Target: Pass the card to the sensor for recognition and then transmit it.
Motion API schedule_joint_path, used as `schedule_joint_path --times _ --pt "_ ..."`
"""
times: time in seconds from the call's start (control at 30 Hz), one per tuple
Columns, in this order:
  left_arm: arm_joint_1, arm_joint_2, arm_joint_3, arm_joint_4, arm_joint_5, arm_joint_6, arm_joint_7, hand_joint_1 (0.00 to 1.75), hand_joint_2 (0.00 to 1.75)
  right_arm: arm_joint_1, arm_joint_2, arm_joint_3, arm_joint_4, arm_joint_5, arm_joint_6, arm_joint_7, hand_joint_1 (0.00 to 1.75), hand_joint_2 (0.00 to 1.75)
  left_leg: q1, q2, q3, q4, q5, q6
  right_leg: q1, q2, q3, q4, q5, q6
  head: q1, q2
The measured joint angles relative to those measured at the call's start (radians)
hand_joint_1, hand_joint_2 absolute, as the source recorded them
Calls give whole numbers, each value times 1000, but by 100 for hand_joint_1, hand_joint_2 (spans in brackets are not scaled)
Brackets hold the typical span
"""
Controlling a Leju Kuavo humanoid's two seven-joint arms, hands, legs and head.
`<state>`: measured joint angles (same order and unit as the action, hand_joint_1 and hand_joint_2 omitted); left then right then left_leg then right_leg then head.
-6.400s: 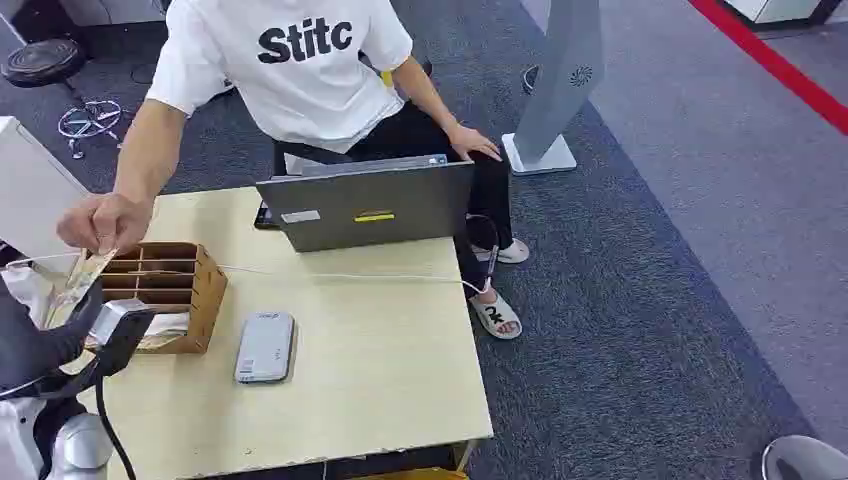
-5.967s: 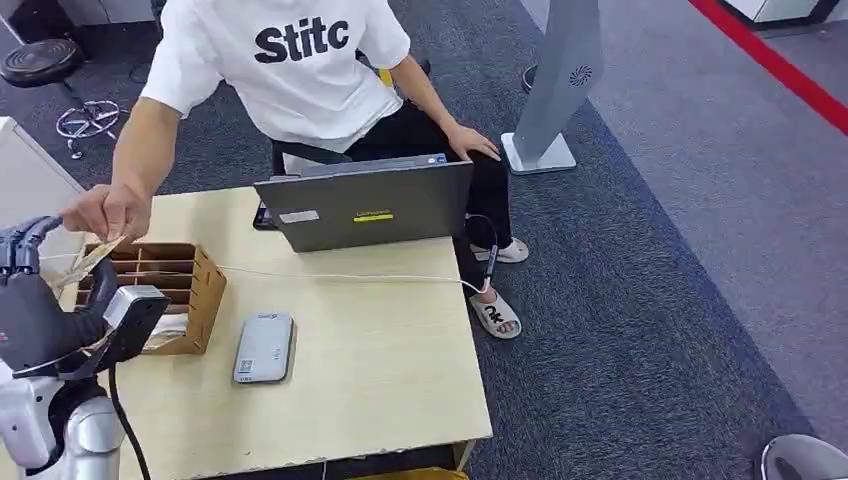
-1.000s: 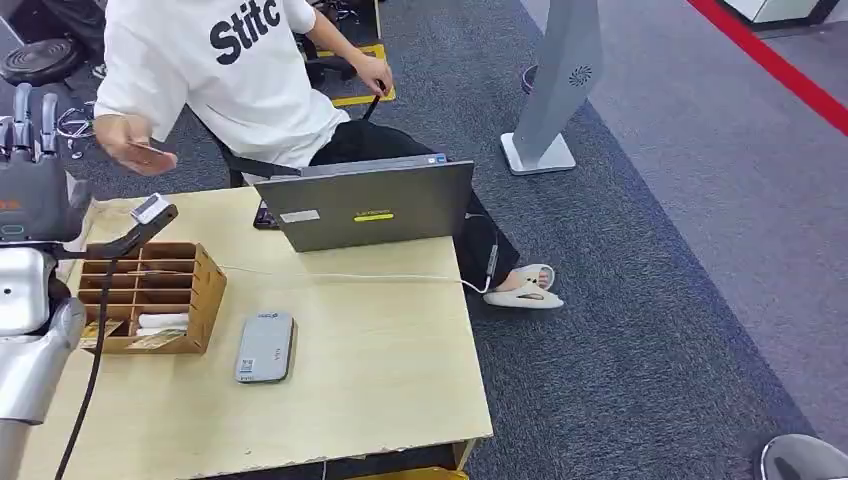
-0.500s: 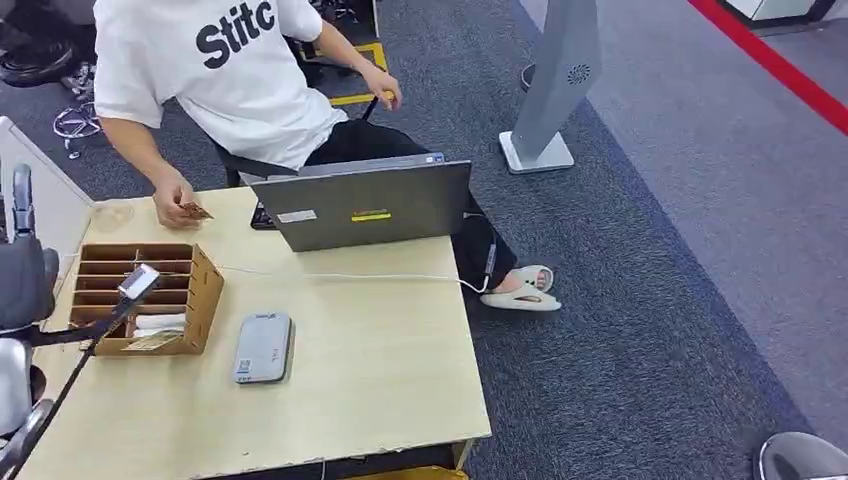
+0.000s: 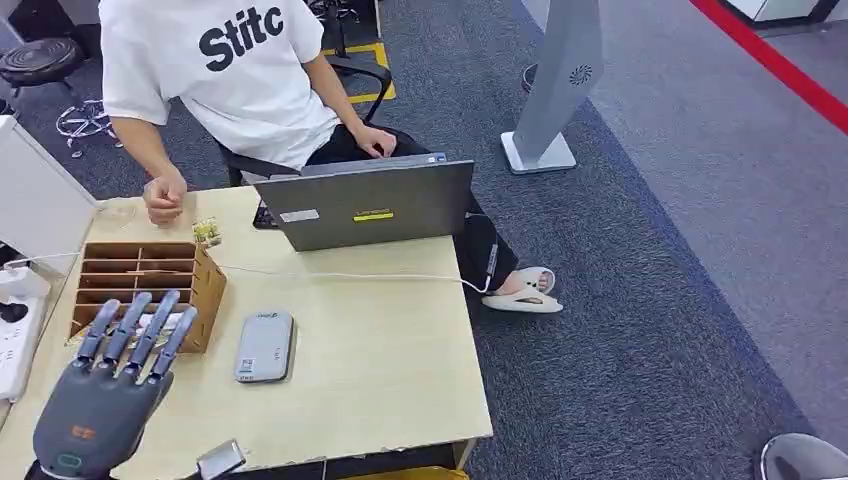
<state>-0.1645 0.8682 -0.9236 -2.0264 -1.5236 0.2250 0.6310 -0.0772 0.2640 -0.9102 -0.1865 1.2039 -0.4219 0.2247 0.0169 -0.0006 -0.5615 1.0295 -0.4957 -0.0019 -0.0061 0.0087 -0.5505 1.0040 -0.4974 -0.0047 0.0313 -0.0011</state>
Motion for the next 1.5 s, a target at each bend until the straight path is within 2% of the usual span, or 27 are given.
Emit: schedule_joint_path --times 0.1,0.17,0.23,0.37,0.5,0.67,0.8,1.0,1.1,1.33,1.5 --pt "17 -6 -26 -1 0 -53 57 0 175 1 2 0 0 -22 -10 -10 0 175 0 0 0 0 0 0 0 0 0 0 0 0 0 0" --pt "51 -11 -23 -1 0 -59 53 0 175 1 2 0 0 -26 -10 -11 0 175 0 0 0 0 0 0 0 0 0 0 0 0 0 0" --pt "99 -36 -2 0 0 -59 20 0 175 2 2 0 0 -27 -9 -12 0 175 0 1 0 0 0 0 0 1 0 0 0 0 -3 0" --pt "170 -77 96 16 0 -67 -32 0 175 2 2 0 0 -21 -8 -11 0 175 0 1 0 0 0 0 0 0 0 0 0 0 0 0" --pt "238 -147 235 49 0 -85 -138 0 175 2 2 0 0 -18 8 -10 0 175 0 1 0 0 0 0 0 0 0 0 0 0 0 0" --pt "279 -234 406 108 0 -79 -251 0 175 2 2 1 0 -6 36 -10 0 175 0 1 0 0 0 0 0 0 0 0 0 0 -1 0" --pt "283 -302 498 164 0 -80 -305 0 175 2 -2 3 -1 1 65 -14 0 175 0 0 0 0 0 0 0 0 0 0 0 0 -1 0" --pt "255 -402 588 259 0 -83 -391 0 175 1 -7 4 -2 8 71 -14 0 175 0 0 0 0 0 0 0 0 0 0 0 0 -1 0" --pt "238 -435 617 288 0 -84 -416 0 175 1 -8 5 -2 12 76 -18 0 175 0 0 0 0 0 0 0 0 0 0 0 0 -1 0" --pt "203 -479 652 348 0 -94 -450 0 175 1 -10 13 -2 16 80 -19 0 175 0 0 0 0 0 0 0 0 0 0 0 0 -1 0" --pt "134 -515 666 420 8 -134 -520 0 175 1 -11 22 -2 29 81 -21 0 175 0 -1 0 0 1 0 0 -1 0 0 0 0 -1 0"
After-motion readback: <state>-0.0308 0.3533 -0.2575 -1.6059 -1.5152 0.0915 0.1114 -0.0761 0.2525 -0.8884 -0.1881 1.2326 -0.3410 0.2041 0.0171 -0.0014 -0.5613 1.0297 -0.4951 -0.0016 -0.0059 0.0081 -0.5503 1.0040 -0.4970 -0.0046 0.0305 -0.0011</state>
